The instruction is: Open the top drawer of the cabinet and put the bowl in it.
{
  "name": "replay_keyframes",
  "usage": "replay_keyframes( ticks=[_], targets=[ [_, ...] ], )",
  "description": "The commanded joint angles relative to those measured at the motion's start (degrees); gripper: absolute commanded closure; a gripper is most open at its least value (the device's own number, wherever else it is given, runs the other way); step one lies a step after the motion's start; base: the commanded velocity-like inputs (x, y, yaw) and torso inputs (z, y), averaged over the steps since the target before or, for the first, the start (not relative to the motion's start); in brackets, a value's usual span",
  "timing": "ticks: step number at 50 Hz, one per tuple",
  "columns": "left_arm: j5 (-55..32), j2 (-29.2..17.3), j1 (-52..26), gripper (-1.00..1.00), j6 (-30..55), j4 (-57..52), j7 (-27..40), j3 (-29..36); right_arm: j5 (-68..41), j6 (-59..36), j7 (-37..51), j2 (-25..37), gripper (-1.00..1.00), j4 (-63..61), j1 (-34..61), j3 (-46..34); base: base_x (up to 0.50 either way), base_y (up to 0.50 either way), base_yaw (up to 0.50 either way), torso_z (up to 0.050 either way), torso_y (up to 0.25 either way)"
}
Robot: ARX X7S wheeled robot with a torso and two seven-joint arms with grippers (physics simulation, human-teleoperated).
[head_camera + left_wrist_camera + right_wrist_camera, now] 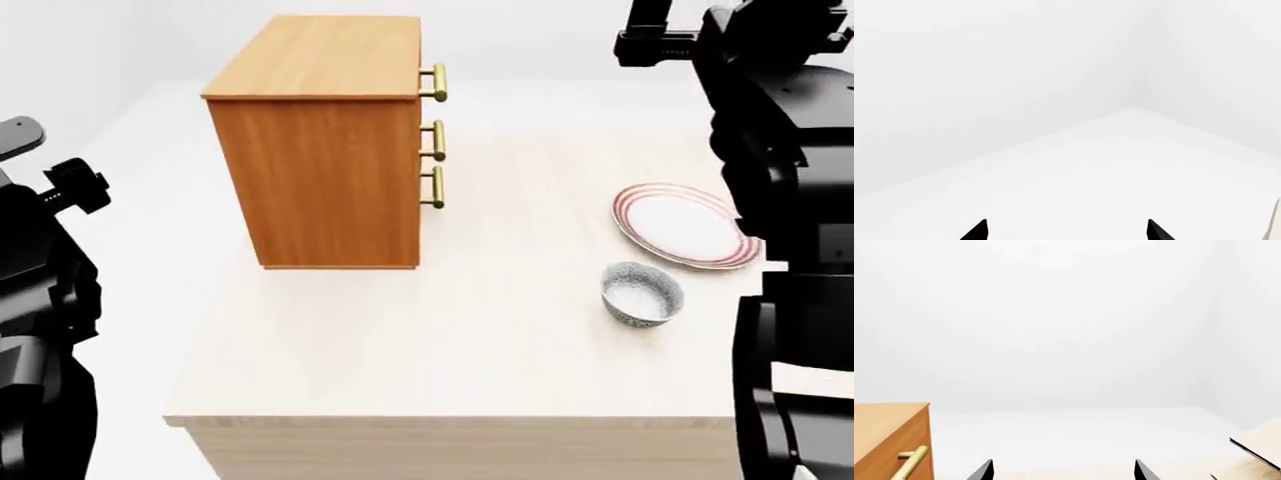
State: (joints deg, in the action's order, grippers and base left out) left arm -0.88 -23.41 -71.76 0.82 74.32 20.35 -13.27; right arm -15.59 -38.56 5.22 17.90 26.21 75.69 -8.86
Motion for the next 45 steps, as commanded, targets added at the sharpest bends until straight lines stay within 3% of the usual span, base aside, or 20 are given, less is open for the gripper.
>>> replay_keyframes(
  ticks=[1,45],
  targets=[
    [0.49,-0.04,-0.38,-1.0,0.24,0.66,-0.22,-0.96,-0.38,-0.72,-0.05,0.23,-1.0,2.42,0.92,0.34,0.5,0.0,0.0,0.0,0.0],
    [0.81,-0.55,-0.5,-1.0,0.07,0.66,0.38,-2.21,-1.47,-0.63,0.62,0.88,-1.0,2.86,0.38,1.46,0.5,0.0,0.0,0.0,0.0]
  ],
)
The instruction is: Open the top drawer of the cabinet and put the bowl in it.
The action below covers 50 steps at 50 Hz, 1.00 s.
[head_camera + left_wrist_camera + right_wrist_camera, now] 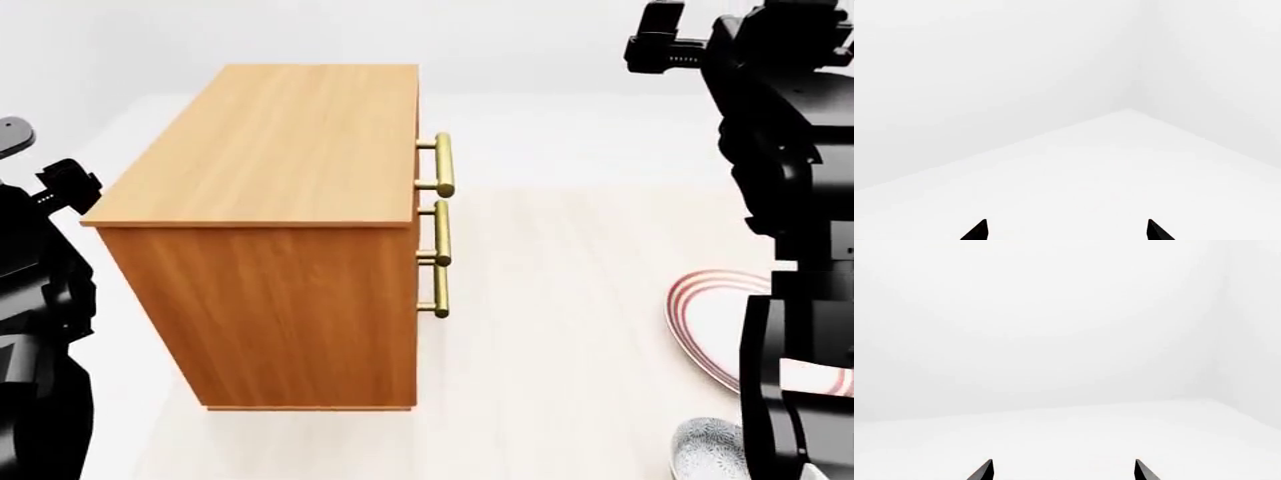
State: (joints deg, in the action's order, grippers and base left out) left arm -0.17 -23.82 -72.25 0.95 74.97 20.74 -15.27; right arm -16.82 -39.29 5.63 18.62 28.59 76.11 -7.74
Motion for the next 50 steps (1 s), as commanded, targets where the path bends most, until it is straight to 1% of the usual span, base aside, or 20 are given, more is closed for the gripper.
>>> replay_keyframes(
  ticks=[1,3,9,12,14,19,21,27,30,43,50],
  targets=[
    [0.09,-0.15,-0.02,-1.0,-0.06,0.01,-0.02,-0.23,-0.26,0.07,0.23,0.17,-1.0,0.54,-0.01,0.38,0.5,0.0,0.0,0.0,0.0],
    [0.08,-0.17,0.01,-1.0,-0.08,0.01,0.0,-0.28,-0.18,-0.23,0.34,0.23,-1.0,0.54,0.01,0.25,0.5,0.0,0.0,0.0,0.0],
    [0.09,-0.26,-0.08,-1.0,-0.07,0.01,-0.01,-0.35,-0.9,-1.79,0.54,-0.03,-1.0,2.6,1.0,0.98,0.0,0.0,0.0,0.0,0.0],
    [0.09,-0.27,-0.06,-1.0,-0.12,0.01,-0.05,-0.38,-0.17,-5.93,3.44,-1.18,-1.0,9.24,4.84,1.16,0.0,0.0,0.0,0.0,0.0],
    [0.11,-0.28,-0.07,-1.0,-0.12,0.01,-0.05,-0.39,-1.29,-5.52,3.08,-1.85,-1.0,12.16,5.99,2.63,0.0,0.0,0.0,0.0,0.0],
    [0.08,-0.34,-0.06,-1.0,-0.16,0.01,-0.12,-0.46,-11.11,-8.87,-4.74,-2.53,-1.0,13.86,4.95,10.35,0.0,0.0,0.0,0.0,0.0],
    [0.06,-0.39,-0.02,-1.0,-0.2,0.01,-0.15,-0.51,-13.96,-10.1,-7.98,-2.85,-1.0,14.03,4.42,11.9,0.0,0.0,0.0,0.0,0.0],
    [0.12,-0.37,0.13,-1.0,-0.29,0.01,-0.11,-0.54,-18.5,-9.82,-12.6,-4.86,-1.0,20.67,3.86,15.95,0.0,0.0,0.0,0.0,0.0],
    [0.17,-0.28,0.16,-1.0,-0.25,0.01,-0.1,-0.48,-19.07,-9.0,-14.18,-5.64,-1.0,22.91,3.45,16.32,0.0,0.0,0.0,0.0,0.0],
    [-0.08,-0.16,0.66,-1.0,-0.21,0.01,0.01,-1.01,-17.75,4.45,-20.64,-6.89,-1.0,44.49,6.35,18.04,0.0,0.0,0.0,0.0,0.0],
    [0.01,-0.12,0.56,-1.0,0.02,0.01,-0.08,-1.17,-18.53,5.38,-21.46,-7.5,-1.0,46.1,5.84,20.73,0.0,0.0,0.0,0.0,0.0]
  ],
)
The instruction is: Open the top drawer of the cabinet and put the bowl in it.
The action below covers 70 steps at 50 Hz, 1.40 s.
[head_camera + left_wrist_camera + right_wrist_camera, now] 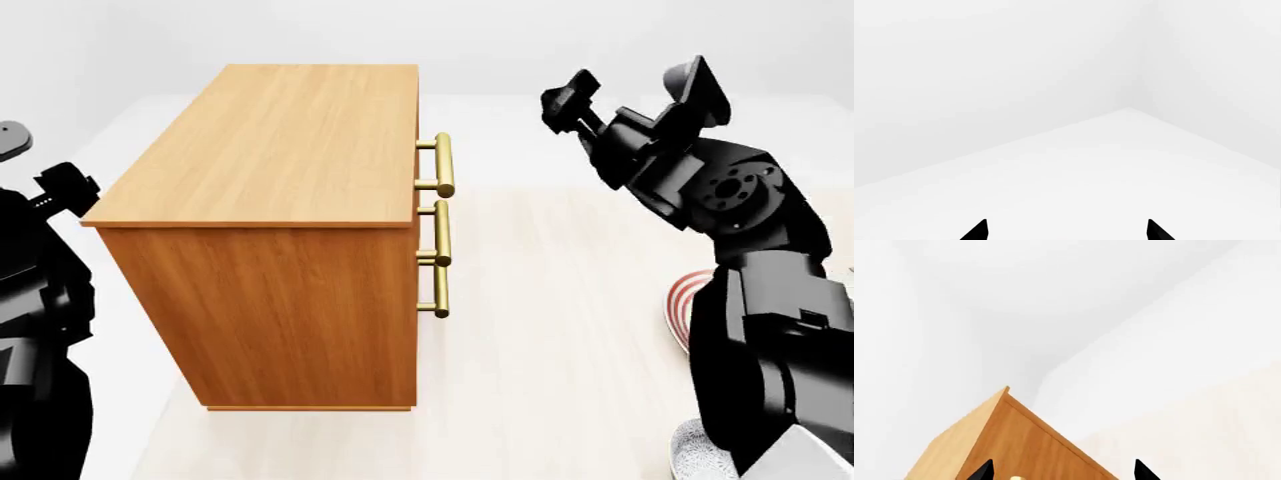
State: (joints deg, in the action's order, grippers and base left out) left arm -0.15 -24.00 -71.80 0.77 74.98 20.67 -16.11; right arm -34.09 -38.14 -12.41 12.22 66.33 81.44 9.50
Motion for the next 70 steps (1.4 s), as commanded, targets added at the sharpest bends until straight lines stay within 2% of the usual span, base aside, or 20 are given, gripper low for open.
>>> replay_keyframes(
  ticks=[1,43,70],
  targets=[
    [-0.02,0.05,0.11,-1.0,0.2,0.0,-0.04,-0.37,-1.26,4.18,-3.46,-1.23,-1.0,8.4,0.42,3.86,0.0,0.0,0.0,0.0,0.0],
    [0.25,-0.52,0.38,-1.0,0.21,0.0,0.31,-0.3,16.85,-6.6,-12.5,-8.58,-1.0,8.58,-2.14,21.36,0.0,0.0,0.0,0.0,0.0],
    [0.12,-0.65,0.76,-1.0,0.29,0.0,0.78,-0.31,25.05,-8.51,-17.04,-10.94,-1.0,8.59,-2.21,27.51,0.0,0.0,0.0,0.0,0.0]
  ],
)
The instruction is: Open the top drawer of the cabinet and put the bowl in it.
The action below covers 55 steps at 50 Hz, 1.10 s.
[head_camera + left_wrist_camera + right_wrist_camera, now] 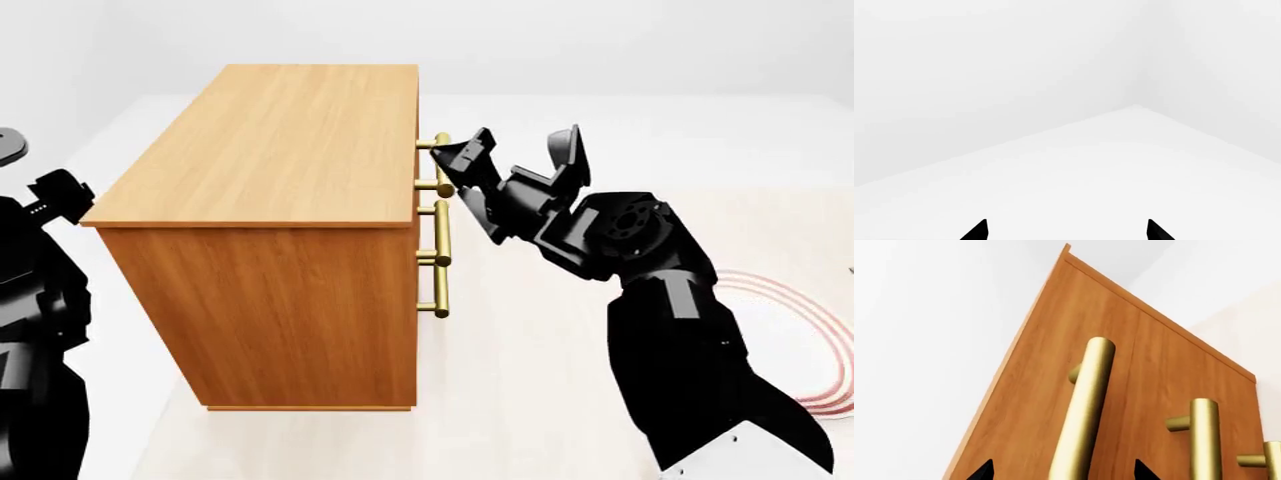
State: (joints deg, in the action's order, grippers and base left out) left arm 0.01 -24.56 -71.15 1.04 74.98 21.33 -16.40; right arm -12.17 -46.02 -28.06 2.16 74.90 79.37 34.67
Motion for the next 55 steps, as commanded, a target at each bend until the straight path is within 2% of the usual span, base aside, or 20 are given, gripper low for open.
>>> replay_keyframes(
  ticks=[1,16,17,37,55],
  targets=[
    [-0.04,-0.1,0.11,-1.0,0.01,0.0,0.13,-0.03,3.38,-0.63,-1.49,-0.96,-1.0,0.02,-0.11,2.51,0.0,0.0,0.0,0.0,0.0],
    [-0.05,-0.12,0.2,-1.0,0.03,0.0,0.06,-0.12,5.41,-0.57,-2.5,-2.0,-1.0,0.04,-0.93,3.13,0.0,0.0,0.0,0.0,0.0],
    [-0.06,-0.13,0.23,-1.0,0.03,0.0,0.07,-0.14,5.28,-0.36,-2.23,-2.02,1.0,0.04,-1.03,3.09,0.0,0.0,0.0,0.0,0.0],
    [-0.06,-0.25,0.3,-1.0,0.01,0.0,0.2,-0.29,5.23,1.23,-0.7,-1.73,1.0,0.05,-1.3,2.07,0.0,0.0,0.0,0.0,0.0],
    [-0.11,-0.63,0.8,-1.0,-0.01,0.0,0.36,-0.91,8.6,1.21,-0.74,2.79,1.0,0.04,0.61,6.28,0.0,0.0,0.0,0.0,0.0]
  ],
)
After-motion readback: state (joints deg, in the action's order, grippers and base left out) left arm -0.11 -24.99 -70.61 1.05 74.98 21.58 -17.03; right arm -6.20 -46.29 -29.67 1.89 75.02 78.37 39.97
